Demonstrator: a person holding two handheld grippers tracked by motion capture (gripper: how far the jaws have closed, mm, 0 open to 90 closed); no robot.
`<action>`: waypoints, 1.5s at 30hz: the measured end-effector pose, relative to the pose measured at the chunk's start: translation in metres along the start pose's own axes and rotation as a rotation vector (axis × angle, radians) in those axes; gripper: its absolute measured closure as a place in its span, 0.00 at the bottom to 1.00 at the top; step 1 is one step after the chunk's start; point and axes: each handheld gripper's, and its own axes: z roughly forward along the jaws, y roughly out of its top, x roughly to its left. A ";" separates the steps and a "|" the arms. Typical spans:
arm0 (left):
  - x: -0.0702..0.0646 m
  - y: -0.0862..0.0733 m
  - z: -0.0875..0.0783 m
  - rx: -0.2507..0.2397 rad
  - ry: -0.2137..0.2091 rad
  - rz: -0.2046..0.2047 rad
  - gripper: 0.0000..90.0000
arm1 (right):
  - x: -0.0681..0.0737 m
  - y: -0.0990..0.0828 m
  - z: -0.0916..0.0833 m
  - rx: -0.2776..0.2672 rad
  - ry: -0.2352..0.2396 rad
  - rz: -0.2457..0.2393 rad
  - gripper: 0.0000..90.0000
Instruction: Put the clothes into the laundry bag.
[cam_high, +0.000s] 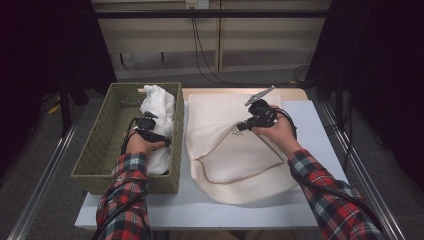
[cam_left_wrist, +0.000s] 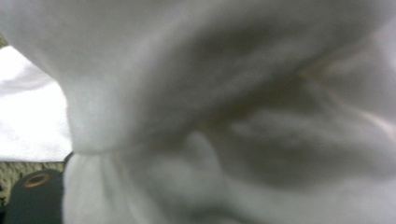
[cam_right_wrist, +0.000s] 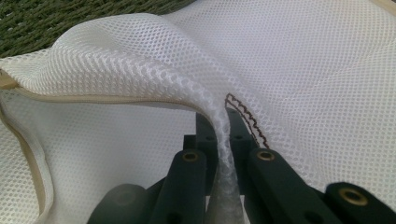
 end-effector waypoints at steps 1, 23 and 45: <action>0.000 0.000 0.000 0.004 0.004 0.014 0.18 | 0.000 0.000 -0.001 -0.002 0.003 0.000 0.98; -0.009 0.001 -0.010 0.008 0.076 -0.038 0.57 | -0.005 0.000 0.003 -0.004 0.002 0.029 0.98; -0.001 0.018 -0.070 -0.155 -0.025 -0.125 0.63 | -0.012 0.007 0.000 -0.016 -0.012 0.036 0.98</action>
